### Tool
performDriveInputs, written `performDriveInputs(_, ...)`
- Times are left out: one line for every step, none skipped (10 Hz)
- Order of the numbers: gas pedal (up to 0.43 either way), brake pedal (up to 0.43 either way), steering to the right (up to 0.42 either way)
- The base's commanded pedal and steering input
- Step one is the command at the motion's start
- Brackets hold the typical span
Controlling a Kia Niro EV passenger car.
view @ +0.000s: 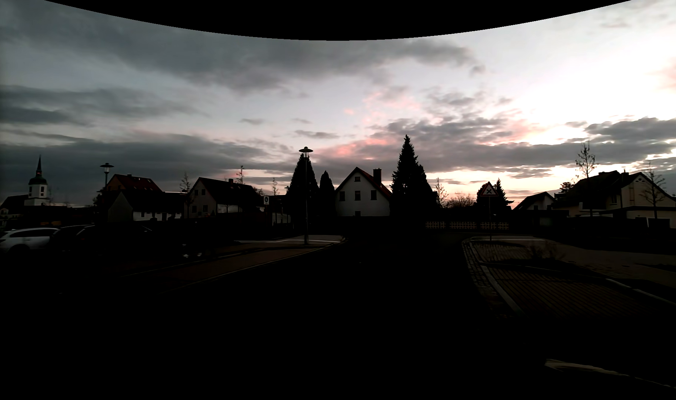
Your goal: Follow the waypoints while adhering to traffic rules and regulations
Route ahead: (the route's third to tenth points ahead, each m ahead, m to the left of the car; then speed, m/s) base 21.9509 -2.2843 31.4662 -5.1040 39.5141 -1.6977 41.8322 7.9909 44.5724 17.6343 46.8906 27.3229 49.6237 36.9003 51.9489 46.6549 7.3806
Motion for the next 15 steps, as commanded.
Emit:
performDriveInputs(0.0,0.0,0.099)
performDriveInputs(0.0,0.0,0.099)
performDriveInputs(0.0,0.0,0.099)
performDriveInputs(0.0,0.0,0.099)
performDriveInputs(0.0,0.0,0.099)
performDriveInputs(0.0,0.0,0.099)
performDriveInputs(0.0,0.006,0.097)
performDriveInputs(0.0,0.0,0.094)
performDriveInputs(0.0,0.0,0.091)
performDriveInputs(0.0,0.0,0.088)
performDriveInputs(0.0,0.006,0.087)
performDriveInputs(0.0,0.006,0.085)
performDriveInputs(0.0,0.012,0.082)
performDriveInputs(0.0,0.012,0.076)
performDriveInputs(0.0,0.03,0.07)
